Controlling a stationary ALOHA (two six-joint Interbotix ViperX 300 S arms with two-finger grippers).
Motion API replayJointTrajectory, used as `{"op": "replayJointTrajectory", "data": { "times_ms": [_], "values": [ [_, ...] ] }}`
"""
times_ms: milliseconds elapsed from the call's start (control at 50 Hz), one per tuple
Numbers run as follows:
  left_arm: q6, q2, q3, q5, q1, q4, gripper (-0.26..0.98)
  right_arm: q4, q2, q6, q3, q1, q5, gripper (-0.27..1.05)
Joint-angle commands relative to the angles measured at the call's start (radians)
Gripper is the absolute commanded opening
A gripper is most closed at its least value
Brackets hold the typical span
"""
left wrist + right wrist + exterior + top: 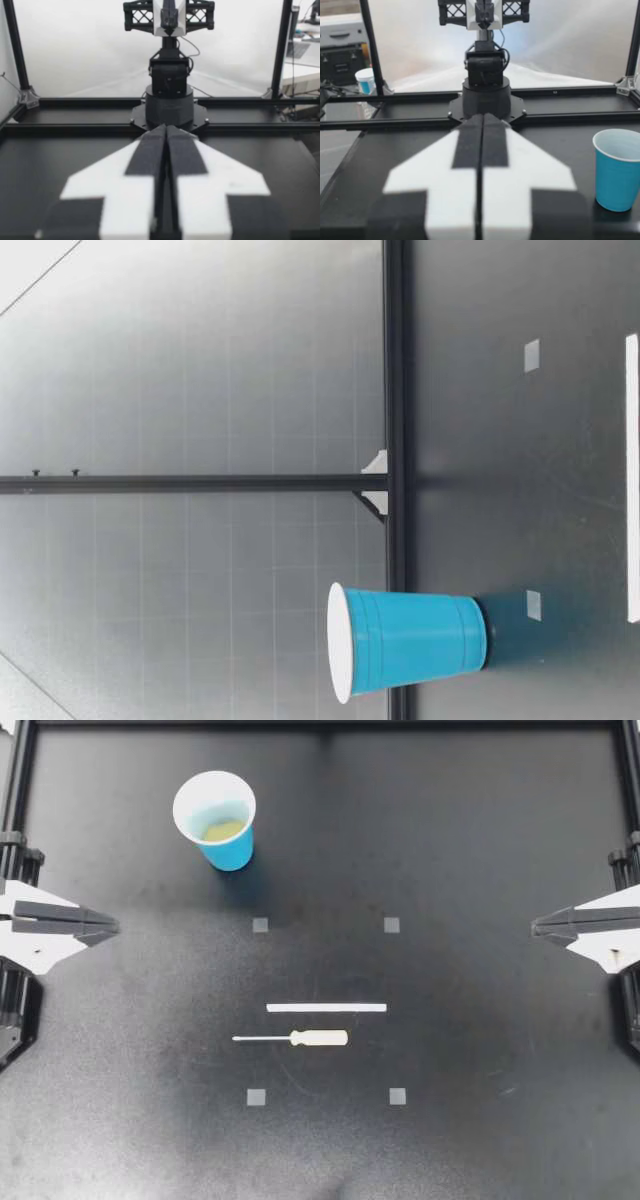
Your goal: Pick up the screwdriver with the right arm, hand it over to the left arm then place it into the cup.
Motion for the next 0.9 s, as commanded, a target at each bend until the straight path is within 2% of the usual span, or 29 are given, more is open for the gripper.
{"op": "replayJointTrajectory", "data": {
  "times_ms": [0,120,320,640,880],
  "values": [
    [0.000,-0.008,-0.003,-0.025,0.011,-0.003,0.17,0.000,0.008,0.000,-0.008,0.000,-0.008,0.15],
    [0.002,-0.012,0.009,-0.060,0.011,-0.003,0.11,0.000,0.034,0.003,-0.017,-0.002,-0.052,0.03],
    [0.000,-0.006,0.037,-0.109,0.011,-0.003,0.11,0.003,0.218,0.014,-0.098,-0.002,-0.083,0.02],
    [0.005,-0.002,0.054,-0.123,0.011,-0.003,0.11,0.003,0.672,0.083,-0.388,0.025,0.069,0.02],
    [0.014,-0.003,0.058,-0.121,0.012,-0.003,0.11,0.003,0.856,0.084,-0.568,0.029,0.336,0.07]
  ]
}}
